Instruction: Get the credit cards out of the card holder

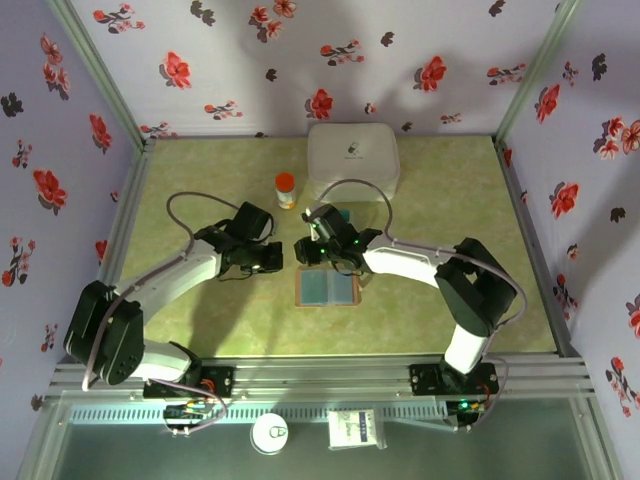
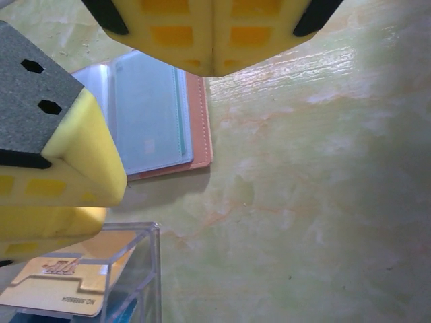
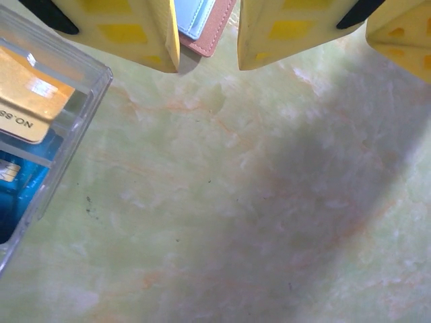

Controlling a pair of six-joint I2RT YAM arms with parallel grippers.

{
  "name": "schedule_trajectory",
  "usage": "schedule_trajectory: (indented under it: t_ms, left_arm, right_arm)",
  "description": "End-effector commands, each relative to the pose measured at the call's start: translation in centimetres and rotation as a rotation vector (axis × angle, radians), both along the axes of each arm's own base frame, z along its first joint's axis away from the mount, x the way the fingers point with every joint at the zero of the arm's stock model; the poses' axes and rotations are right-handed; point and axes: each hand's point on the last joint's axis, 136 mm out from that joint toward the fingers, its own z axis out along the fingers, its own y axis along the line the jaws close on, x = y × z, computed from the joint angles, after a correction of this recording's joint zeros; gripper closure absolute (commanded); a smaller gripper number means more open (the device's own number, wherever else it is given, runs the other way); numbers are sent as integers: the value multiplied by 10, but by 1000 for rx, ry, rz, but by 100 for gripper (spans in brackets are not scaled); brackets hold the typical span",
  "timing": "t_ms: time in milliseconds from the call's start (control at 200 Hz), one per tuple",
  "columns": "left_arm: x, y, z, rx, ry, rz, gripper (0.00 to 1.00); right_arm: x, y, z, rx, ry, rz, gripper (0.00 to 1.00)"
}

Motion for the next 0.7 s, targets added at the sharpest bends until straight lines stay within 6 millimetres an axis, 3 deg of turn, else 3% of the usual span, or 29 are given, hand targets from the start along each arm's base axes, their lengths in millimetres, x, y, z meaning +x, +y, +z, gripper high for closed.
schedule_trajectory:
  t_ms: [0,365,695]
  left_arm:
    - [-4,-6,5,-63,10,18,97]
    - [-22,-28,-33,-137,125,63,100]
    - [-29,-40,-60,-148,191,86,100]
  right_arm:
    - [-1,-12,13,27,1,-81,71]
    - [-27,-53,-12,-28,115,-206,75]
    - [-48,-61,-33,-71,279,-250,78]
